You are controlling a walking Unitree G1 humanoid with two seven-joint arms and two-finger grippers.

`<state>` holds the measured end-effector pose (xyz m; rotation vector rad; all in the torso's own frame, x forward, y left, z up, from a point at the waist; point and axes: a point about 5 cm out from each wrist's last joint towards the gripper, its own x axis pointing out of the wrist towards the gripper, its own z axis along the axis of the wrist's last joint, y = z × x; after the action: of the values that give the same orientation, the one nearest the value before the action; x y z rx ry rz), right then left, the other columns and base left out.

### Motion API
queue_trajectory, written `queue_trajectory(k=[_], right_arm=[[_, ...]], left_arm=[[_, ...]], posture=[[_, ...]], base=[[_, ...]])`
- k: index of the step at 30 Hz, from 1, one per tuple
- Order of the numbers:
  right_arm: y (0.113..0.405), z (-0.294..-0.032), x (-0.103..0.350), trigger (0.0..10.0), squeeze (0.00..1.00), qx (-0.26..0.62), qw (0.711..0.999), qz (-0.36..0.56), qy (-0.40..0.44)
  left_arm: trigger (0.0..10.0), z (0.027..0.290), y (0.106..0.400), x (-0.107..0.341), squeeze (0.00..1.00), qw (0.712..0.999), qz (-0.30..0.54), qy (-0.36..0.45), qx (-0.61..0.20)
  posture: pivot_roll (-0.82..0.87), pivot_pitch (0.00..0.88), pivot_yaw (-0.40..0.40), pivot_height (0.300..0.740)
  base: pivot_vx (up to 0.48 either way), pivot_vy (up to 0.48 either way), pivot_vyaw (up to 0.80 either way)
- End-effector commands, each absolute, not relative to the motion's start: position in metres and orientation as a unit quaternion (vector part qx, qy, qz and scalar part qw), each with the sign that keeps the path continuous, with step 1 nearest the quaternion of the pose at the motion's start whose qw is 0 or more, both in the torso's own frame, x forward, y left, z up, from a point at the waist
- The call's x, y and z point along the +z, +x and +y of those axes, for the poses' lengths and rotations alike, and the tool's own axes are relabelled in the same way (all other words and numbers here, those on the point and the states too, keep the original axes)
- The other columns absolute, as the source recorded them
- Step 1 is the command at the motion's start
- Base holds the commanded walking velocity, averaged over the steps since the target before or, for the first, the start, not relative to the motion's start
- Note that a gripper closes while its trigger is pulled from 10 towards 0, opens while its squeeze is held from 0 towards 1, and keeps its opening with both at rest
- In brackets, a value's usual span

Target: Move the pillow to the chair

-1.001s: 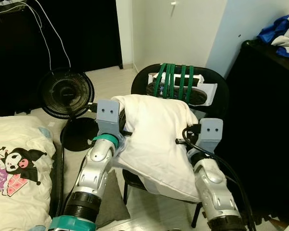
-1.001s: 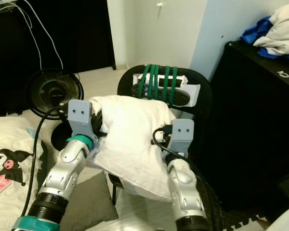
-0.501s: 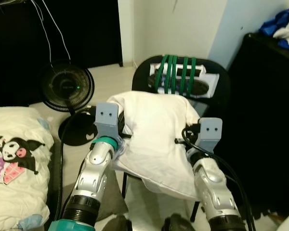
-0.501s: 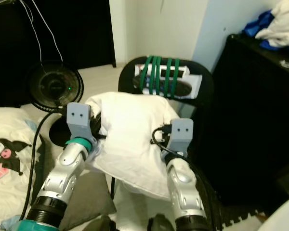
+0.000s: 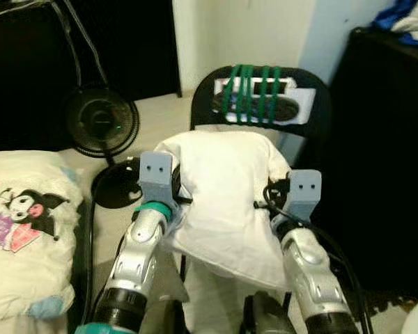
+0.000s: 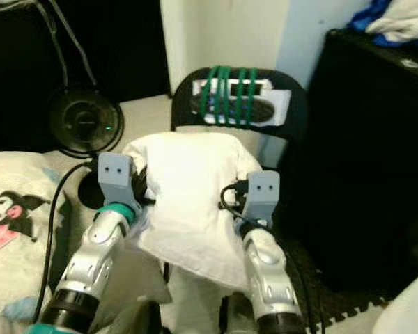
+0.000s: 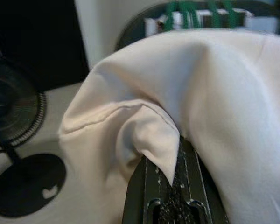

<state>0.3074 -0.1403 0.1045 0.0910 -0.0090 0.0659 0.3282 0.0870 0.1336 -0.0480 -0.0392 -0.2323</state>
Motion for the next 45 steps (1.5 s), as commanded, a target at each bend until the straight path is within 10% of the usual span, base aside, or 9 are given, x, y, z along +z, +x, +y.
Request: queue_trajectory(k=[1, 25, 45], right_arm=[[0.307, -0.127, 0.104, 10.0, 0.00, 0.056, 0.997, 0.001, 0.051], [0.310, -0.139, 0.098, 10.0, 0.00, 0.022, 0.999, 0.016, 0.039], [0.376, -0.172, 0.120, 10.0, 0.00, -0.097, 0.984, 0.082, -0.127]], left_arm=[[10.0, 0.082, 0.326, 0.129, 0.00, 0.991, -0.007, -0.019, -0.129], [10.0, 0.079, 0.328, 0.123, 0.00, 0.990, 0.010, -0.018, -0.142], [10.0, 0.156, 0.385, 0.126, 0.00, 0.988, 0.070, 0.140, -0.020]], posture=[[-0.04, 0.055, 0.124, 0.642], [-0.05, 0.094, 0.160, 0.632], [-0.11, 0.298, 0.103, 0.632]], base=[[0.000, 0.000, 0.00], [0.000, 0.000, 0.00], [0.000, 0.000, 0.00]])
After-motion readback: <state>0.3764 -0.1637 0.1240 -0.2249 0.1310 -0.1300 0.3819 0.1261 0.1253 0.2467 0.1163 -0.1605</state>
